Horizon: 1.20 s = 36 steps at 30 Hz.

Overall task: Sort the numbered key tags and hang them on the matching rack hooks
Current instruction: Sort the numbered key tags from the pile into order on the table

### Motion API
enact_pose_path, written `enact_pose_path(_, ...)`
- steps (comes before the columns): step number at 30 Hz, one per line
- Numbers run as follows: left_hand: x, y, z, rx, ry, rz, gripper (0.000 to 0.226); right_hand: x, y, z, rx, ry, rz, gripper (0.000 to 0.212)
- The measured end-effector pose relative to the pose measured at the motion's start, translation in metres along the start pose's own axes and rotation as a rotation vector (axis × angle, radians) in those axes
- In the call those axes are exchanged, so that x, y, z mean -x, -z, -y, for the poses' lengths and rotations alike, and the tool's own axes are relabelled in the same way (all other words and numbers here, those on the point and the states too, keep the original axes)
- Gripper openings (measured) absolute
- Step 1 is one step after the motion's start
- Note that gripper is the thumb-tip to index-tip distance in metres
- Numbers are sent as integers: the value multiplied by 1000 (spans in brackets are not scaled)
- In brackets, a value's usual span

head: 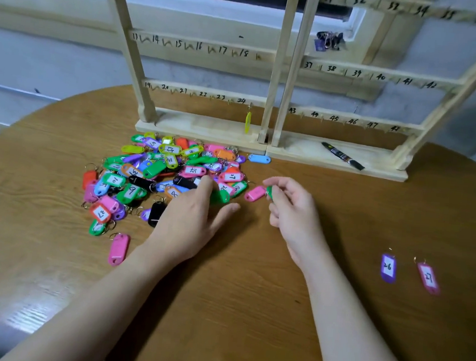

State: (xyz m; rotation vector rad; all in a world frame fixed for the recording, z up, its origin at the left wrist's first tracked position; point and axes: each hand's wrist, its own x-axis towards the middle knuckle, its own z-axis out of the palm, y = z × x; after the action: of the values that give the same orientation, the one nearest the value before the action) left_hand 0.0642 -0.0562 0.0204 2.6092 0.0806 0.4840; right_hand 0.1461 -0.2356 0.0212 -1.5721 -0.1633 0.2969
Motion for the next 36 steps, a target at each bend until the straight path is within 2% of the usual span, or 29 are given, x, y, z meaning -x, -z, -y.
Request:
enact_pose_path(2,-4,-3,-6,7,13,-18,41,-1,4,2,-56,-48,37,14)
enact_pose_path(4,-9,-6,-14,58,30,-4,30,-3,6,4,-98,-69,47,17)
enact_pose_path(8,-18,-11,-29,326,30,43,29,-6,12,11,-430,-80,94,22)
enact_pose_path(10,-24,-16,-36,466,54,47,29,-6,16,14,-493,-106,92,26)
enact_pose_path(15,-34,-14,-46,778,275,85,34,-3,25,17,-354,-70,62,19)
enact_pose_path(18,-35,-17,-43,960,332,89,34,-3,29,18,-349,-74,70,15)
enact_pose_path(21,-31,-22,-37,1091,332,169,20,-2,30,18,-313,-66,67,15)
enact_pose_path(24,-26,-19,-32,1013,271,249,15,-5,32,13,-219,-27,10,13)
enact_pose_path(28,-23,-16,-37,878,260,241,27,-6,38,9,-5,3,-120,12)
enact_pose_path(32,-39,-23,-43,760,217,181,19,-1,51,16,58,8,-235,10)
enact_pose_path(36,-72,-35,-50,682,205,243,16,10,70,18,137,32,-276,12)
